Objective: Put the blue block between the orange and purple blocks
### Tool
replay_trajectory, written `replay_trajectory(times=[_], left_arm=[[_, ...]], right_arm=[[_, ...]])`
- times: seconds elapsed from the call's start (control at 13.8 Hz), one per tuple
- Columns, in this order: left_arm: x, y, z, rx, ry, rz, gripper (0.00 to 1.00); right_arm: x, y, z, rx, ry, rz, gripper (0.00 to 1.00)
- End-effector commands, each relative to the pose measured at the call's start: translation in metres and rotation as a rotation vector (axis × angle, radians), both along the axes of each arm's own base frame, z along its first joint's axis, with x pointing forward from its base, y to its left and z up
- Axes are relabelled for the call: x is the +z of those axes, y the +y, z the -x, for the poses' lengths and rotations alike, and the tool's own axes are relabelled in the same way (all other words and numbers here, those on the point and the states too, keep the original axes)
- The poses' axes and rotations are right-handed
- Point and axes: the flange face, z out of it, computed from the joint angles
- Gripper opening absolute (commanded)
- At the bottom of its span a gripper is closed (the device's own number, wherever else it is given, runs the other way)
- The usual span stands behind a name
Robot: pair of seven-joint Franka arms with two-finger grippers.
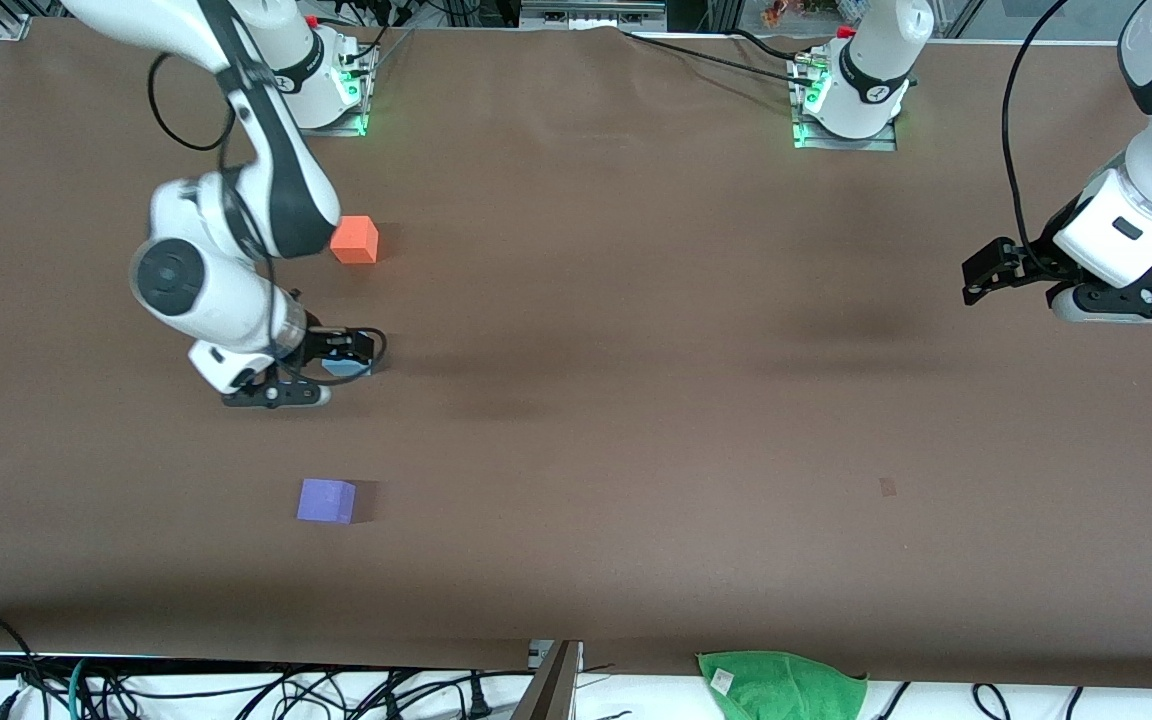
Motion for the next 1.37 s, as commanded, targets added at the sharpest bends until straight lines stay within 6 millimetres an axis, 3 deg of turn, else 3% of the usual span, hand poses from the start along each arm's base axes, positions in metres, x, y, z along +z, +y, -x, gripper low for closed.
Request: replay_trajectory(times=[0.0, 0.22, 0.43, 0.65, 0.72, 0.87, 1.3], left_arm=[[0.004, 0.0, 0.0, -0.016, -0.004, -0.014, 1.0], [0.004, 0.003, 0.001, -0.014, -0.002, -0.014, 1.0], [0.003, -0.004, 0.001, -0.017, -0.001, -0.014, 1.0], [0.005, -0.013, 0.001, -0.002, -0.004, -0.014, 1.0], [0.005, -0.014, 0.001, 0.03, -0.003, -0.013, 1.0], [0.004, -0.013, 0.002, 0.035, 0.005, -0.014, 1.0], [0.007, -0.006, -0.001, 0.046, -0.001, -0.013, 1.0]], right_arm=[[0.078, -0.009, 0.004, -0.012, -0.003, -0.011, 1.0], [0.15, -0.038, 0.018, -0.034, -0.032, -0.02, 1.0], [0.192, -0.065, 0.047, -0.014, 0.006, -0.018, 1.0], [0.198, -0.091, 0.054, 0.031, 0.046, 0.024, 1.0], [0.21, -0.098, 0.057, 0.04, 0.021, 0.023, 1.0], [0.223, -0.098, 0.054, 0.041, -0.014, 0.036, 1.0], [0.234, -0.102, 0.044, 0.03, -0.044, 0.043, 1.0]])
